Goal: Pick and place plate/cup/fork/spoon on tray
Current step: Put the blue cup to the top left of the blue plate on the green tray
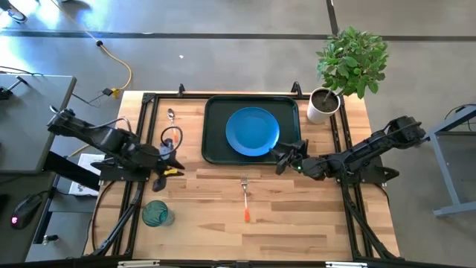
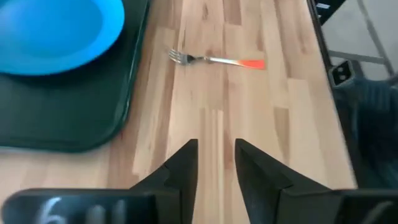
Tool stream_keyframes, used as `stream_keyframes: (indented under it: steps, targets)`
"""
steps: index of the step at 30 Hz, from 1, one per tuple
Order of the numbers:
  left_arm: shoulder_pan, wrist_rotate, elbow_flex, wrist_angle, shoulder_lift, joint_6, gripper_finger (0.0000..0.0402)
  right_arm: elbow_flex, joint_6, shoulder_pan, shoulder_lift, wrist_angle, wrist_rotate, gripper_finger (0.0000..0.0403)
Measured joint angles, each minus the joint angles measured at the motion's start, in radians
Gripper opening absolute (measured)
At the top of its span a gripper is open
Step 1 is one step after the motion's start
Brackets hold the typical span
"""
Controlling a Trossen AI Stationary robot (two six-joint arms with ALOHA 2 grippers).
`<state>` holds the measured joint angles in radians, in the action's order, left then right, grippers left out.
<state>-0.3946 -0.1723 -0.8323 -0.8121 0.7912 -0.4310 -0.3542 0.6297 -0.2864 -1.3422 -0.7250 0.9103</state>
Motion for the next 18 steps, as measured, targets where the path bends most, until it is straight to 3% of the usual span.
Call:
stream_keyframes:
  steps: [7, 14, 18]
  targets:
    - [-0.123, 0.320, -0.050, -0.047, 0.011, -0.191, 0.0055, 0.000, -0.002, -0.002, 0.000, 0.006, 0.065, 0.0227]
    - [-0.254, 0.287, -0.048, -0.219, 0.076, -0.274, 0.0052, 0.000, 0.024, -0.003, 0.000, 0.035, 0.048, 0.0226]
    - [-0.296, 0.312, -0.048, -0.208, 0.109, -0.325, 0.0051, 0.000, 0.025, -0.003, 0.000, 0.042, 0.054, 0.0226]
